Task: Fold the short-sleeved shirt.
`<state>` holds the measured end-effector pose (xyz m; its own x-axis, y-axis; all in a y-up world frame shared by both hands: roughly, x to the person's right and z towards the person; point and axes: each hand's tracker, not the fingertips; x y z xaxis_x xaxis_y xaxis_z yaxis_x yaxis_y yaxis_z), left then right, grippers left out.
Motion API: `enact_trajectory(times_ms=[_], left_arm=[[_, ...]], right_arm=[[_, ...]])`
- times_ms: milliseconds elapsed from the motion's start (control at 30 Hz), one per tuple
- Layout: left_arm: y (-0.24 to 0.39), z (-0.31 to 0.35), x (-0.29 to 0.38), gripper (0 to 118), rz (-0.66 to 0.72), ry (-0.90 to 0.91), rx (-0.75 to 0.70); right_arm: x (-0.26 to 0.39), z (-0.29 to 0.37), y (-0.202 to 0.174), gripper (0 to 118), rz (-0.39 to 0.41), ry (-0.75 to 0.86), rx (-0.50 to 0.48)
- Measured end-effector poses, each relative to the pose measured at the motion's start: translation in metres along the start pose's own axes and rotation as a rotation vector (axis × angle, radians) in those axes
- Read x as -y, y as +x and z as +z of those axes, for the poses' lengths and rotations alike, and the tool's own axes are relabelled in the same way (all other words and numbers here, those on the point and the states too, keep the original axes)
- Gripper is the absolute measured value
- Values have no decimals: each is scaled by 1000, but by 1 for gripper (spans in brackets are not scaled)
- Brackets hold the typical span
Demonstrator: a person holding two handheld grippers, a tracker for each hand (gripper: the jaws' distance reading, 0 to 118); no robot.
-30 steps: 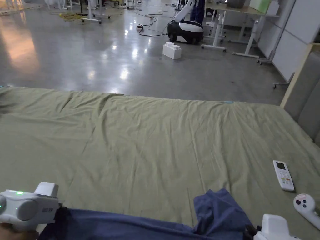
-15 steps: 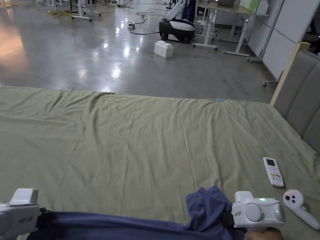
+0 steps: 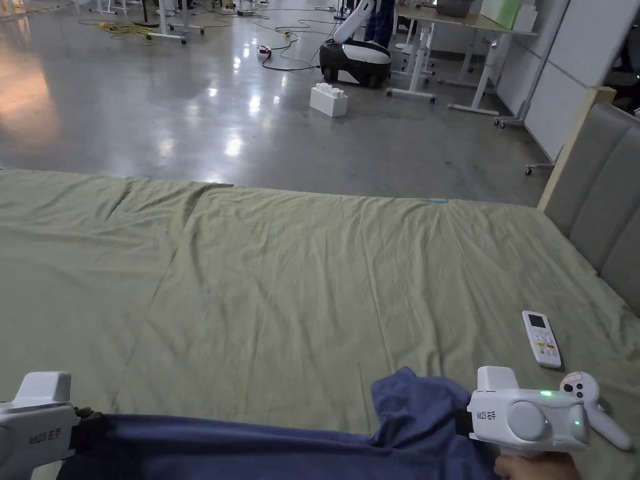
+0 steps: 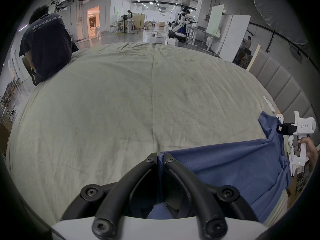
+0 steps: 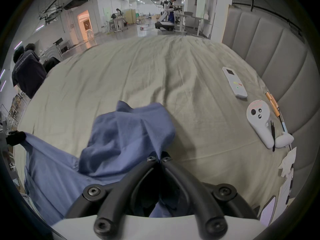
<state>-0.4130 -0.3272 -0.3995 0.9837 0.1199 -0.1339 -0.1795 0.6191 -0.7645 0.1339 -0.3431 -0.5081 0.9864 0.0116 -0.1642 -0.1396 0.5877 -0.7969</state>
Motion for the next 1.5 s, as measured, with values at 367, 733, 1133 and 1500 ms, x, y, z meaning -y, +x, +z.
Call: enact_trajectory(times_ms=[367,733,1133,1500], left_arm=[[-9,71,25,6,1,123,29],[-32,136,87,6,14,158,59],[-44,122,183,6,22,-66,36],[-28,110,194,6,18,-146,-9]], right_arm=[[27,107,-1,1,26,155,-13],[104,184,-5,1,76,143,-4],[210,159,2,1,68,-91,30],[231,128,-6,1,76,-136,79]])
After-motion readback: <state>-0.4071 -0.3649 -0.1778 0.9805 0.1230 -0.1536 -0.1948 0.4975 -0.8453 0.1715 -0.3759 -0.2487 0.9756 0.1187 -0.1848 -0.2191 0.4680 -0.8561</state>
